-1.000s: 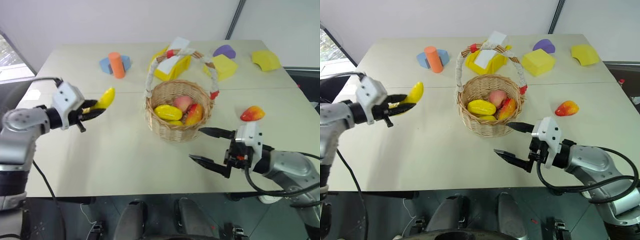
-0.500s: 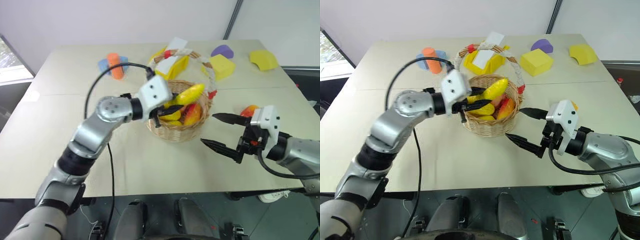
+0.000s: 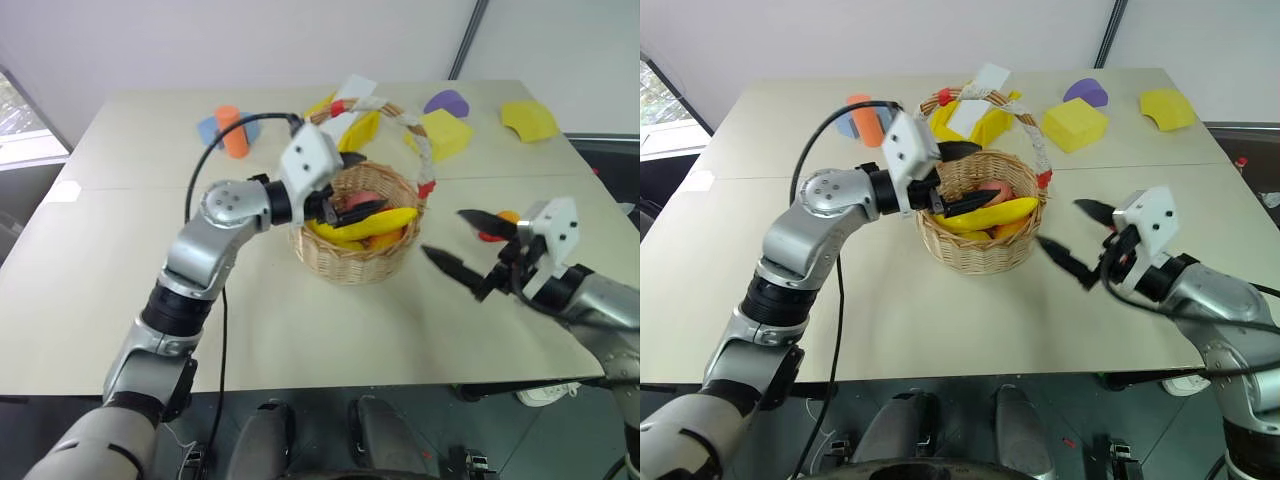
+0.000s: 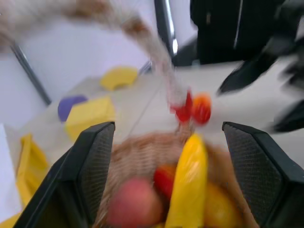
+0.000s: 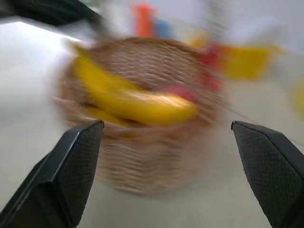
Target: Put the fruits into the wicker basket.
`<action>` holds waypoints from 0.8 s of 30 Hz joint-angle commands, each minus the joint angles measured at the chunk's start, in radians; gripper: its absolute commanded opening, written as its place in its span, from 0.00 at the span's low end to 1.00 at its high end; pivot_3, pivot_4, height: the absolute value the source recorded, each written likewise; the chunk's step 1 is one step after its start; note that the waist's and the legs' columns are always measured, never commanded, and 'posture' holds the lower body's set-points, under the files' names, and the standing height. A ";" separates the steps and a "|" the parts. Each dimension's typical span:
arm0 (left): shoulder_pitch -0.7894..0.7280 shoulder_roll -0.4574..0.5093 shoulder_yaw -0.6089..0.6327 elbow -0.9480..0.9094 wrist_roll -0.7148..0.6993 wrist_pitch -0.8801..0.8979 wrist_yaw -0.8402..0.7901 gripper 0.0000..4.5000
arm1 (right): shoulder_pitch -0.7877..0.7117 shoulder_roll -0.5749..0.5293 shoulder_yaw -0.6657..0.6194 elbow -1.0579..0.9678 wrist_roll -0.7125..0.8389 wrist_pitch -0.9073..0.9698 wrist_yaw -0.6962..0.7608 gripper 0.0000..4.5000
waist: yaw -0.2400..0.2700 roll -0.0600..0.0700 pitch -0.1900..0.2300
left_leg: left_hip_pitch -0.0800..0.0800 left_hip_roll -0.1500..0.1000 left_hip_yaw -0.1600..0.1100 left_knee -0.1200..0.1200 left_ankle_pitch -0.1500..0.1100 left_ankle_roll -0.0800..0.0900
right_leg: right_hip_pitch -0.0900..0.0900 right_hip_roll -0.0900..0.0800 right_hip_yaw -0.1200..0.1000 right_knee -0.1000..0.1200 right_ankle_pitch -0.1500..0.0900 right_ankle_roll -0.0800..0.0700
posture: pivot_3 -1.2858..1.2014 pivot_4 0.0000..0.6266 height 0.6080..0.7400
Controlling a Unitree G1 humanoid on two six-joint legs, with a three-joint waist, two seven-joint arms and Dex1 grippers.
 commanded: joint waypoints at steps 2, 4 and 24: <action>0.110 0.042 0.032 -0.132 -0.091 0.025 -0.058 0.86 | -0.093 0.021 -0.020 0.222 -0.154 -0.054 -0.133 1.00 | 0.003 0.001 -0.001 | 0.000 0.000 0.000 0.000 0.000 -0.001 | -0.001 0.000 0.001 0.001 0.000 0.000 | 0.52 0.24 1.00; 0.151 0.059 0.001 -0.160 -0.071 0.022 -0.061 0.86 | -0.132 0.032 -0.010 0.323 -0.198 -0.062 -0.166 1.00 | 0.005 0.001 -0.001 | 0.000 0.000 0.000 0.000 0.000 -0.001 | -0.001 0.000 0.001 0.001 0.000 0.000 | 0.52 0.24 1.00; 0.199 0.040 -0.103 -0.175 0.015 0.002 -0.021 0.87 | -0.361 0.135 -0.028 0.781 -0.215 -0.149 -0.095 0.71 | 0.002 0.002 -0.001 | 0.000 -0.001 0.002 0.000 0.000 0.000 | -0.001 0.001 0.001 0.002 0.000 0.000 | 0.52 0.24 1.00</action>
